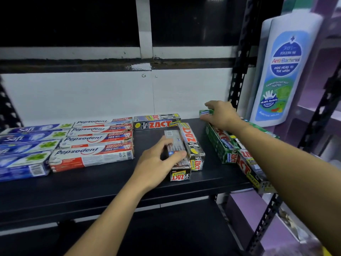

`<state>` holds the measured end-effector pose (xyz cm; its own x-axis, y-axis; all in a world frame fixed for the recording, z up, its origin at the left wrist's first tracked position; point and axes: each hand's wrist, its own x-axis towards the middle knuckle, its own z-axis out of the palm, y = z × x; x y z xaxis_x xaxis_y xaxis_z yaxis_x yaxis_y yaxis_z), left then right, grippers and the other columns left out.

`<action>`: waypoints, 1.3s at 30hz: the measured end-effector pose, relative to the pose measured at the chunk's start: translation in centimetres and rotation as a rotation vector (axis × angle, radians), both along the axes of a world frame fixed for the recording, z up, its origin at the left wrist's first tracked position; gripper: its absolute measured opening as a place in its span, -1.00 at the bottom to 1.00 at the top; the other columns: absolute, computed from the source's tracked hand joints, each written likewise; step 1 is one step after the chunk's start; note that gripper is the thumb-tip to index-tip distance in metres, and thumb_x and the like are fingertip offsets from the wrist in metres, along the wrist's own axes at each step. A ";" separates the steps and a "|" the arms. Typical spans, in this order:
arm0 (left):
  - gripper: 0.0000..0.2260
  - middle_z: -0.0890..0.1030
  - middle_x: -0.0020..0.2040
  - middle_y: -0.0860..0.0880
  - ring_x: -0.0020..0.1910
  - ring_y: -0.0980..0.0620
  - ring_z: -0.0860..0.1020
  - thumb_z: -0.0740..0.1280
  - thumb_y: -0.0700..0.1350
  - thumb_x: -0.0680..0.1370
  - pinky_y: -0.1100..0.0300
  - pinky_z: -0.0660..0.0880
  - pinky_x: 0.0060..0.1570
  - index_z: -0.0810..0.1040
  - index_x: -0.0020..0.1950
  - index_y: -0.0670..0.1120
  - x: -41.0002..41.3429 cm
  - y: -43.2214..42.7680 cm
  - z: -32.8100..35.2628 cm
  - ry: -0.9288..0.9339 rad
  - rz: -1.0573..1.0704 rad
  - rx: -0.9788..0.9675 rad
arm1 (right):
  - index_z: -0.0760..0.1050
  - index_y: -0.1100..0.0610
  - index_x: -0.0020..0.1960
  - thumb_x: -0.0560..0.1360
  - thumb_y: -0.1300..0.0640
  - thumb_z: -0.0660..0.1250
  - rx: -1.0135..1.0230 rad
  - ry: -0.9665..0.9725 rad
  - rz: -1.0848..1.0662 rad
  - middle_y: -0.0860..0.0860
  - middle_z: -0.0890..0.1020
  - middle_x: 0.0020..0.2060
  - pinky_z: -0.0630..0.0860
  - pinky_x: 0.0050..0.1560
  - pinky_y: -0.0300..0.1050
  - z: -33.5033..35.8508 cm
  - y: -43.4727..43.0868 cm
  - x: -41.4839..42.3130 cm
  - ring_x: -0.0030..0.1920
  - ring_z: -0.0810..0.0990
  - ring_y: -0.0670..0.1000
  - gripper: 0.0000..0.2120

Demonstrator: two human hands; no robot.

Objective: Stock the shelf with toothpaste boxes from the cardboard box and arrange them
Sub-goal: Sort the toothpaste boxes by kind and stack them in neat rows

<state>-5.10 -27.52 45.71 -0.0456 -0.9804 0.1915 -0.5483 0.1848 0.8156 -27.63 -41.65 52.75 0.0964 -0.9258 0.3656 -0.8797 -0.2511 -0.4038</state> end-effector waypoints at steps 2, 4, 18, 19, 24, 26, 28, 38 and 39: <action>-0.37 0.37 0.29 0.43 0.38 0.21 0.39 0.26 0.50 0.31 0.16 0.31 0.28 0.40 0.34 0.32 0.0 0.0 0.0 0.023 -0.003 -0.001 | 0.36 0.09 0.46 0.45 -0.09 0.46 0.025 0.008 0.064 0.10 0.54 0.32 0.42 0.33 0.04 0.1 0.2 -0.5 0.30 0.51 0.14 -0.35; -0.38 0.37 0.27 0.45 0.38 0.23 0.39 0.26 0.50 0.31 0.17 0.30 0.27 0.41 0.33 0.33 0.1 -0.1 -0.1 0.033 -0.010 -0.011 | 0.33 0.08 0.48 0.45 -0.09 0.45 0.004 0.084 0.040 0.11 0.56 0.30 0.45 0.29 0.04 0.3 0.5 -1.2 0.27 0.53 0.15 -0.33; -0.34 0.40 0.42 0.31 0.39 0.24 0.38 0.29 0.50 0.30 0.06 0.31 0.40 0.39 0.36 0.32 0.2 -0.1 -0.1 0.034 -0.010 -0.010 | 0.05 -0.12 0.58 0.57 0.04 0.15 0.273 0.393 0.017 0.08 0.39 0.45 0.46 0.26 0.08 -1.6 1.5 -0.4 0.31 0.46 0.16 -0.39; -0.34 0.41 0.41 0.30 0.39 0.24 0.38 0.29 0.50 0.30 0.04 0.31 0.41 0.39 0.36 0.32 0.2 -0.1 -0.1 0.036 -0.008 -0.009 | 0.03 -0.11 0.58 0.58 0.05 0.14 0.280 0.379 0.019 0.09 0.36 0.47 0.46 0.25 0.05 -1.5 1.3 -0.3 0.32 0.45 0.17 -0.39; -0.37 0.41 0.38 0.33 0.39 0.24 0.38 0.30 0.49 0.30 0.09 0.32 0.36 0.40 0.33 0.33 0.2 0.0 -0.1 0.036 0.001 -0.002 | 0.16 -0.01 0.57 0.56 0.13 0.19 0.195 0.301 0.011 0.14 0.41 0.44 0.44 0.14 -0.10 -1.1 1.0 0.1 0.29 0.47 0.19 -0.42; -0.40 0.42 0.29 0.36 0.36 0.24 0.40 0.30 0.48 0.32 0.15 0.31 0.27 0.40 0.32 0.33 0.2 0.0 -0.1 0.032 0.002 0.001 | 0.24 0.02 0.54 0.55 0.16 0.21 0.143 0.227 0.018 0.14 0.48 0.38 0.46 0.08 -0.13 -0.6 1.2 0.0 0.13 0.55 0.16 -0.43; -0.40 0.40 0.21 0.40 0.34 0.23 0.41 0.30 0.46 0.32 0.18 0.31 0.24 0.41 0.31 0.32 0.2 0.0 -0.1 0.028 0.002 0.003 | 0.28 0.01 0.53 0.53 0.19 0.24 0.093 0.161 0.029 0.13 0.50 0.36 0.42 -0.09 -0.20 0.2 1.2 -0.3 -0.14 0.56 0.06 -0.43; -0.32 0.34 0.42 0.34 0.39 0.19 0.37 0.33 0.48 0.27 0.08 0.33 0.37 0.39 0.35 0.31 0.1 0.3 0.3 -0.010 -0.014 0.014 | 0.19 -0.02 0.56 0.56 0.14 0.30 -0.171 -0.065 -0.039 0.24 0.58 0.17 0.48 -0.01 -0.07 3.1 -3.4 -0.4 -0.05 0.52 0.16 -0.39; -0.33 0.38 0.36 0.35 0.34 0.22 0.40 0.36 0.47 0.29 0.14 0.34 0.31 0.38 0.36 0.31 0.0 0.4 0.4 -0.022 -0.019 0.016 | 0.19 -0.01 0.56 0.57 0.14 0.30 -0.162 -0.063 -0.046 0.26 0.57 0.17 0.45 -0.03 -0.09 2.8 -3.9 -0.3 -0.07 0.51 0.15 -0.40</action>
